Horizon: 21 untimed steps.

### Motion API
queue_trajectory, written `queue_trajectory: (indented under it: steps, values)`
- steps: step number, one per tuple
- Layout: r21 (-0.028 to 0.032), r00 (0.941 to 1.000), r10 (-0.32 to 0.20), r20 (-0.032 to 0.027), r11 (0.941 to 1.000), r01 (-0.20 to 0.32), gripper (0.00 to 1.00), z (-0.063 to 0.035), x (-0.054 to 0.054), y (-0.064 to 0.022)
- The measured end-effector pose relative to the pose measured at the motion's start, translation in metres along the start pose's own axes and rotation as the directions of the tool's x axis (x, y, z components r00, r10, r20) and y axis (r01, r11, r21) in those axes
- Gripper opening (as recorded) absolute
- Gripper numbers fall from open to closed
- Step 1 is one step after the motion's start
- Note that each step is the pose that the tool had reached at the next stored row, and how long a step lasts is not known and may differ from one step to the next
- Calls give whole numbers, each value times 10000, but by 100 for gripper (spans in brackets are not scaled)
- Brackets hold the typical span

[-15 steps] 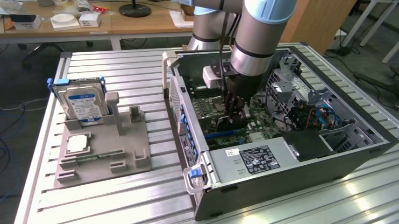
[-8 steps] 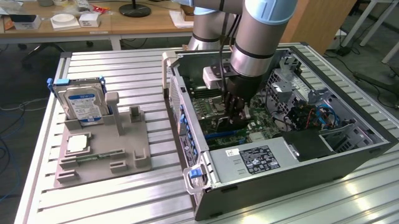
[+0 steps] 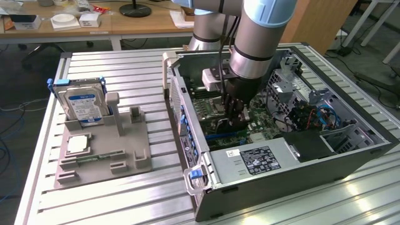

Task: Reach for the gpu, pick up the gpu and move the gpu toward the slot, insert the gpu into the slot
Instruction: 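Insert the gpu into the slot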

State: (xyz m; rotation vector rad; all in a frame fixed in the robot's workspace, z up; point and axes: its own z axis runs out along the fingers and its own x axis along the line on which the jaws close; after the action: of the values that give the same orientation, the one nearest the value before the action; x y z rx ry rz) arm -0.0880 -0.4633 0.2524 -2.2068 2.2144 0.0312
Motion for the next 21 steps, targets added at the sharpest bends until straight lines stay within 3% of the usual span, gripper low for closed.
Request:
queue_trajectory:
  steps: [21]
  values:
    - [2,10000,0,1,10000,0,26,46,1,4]
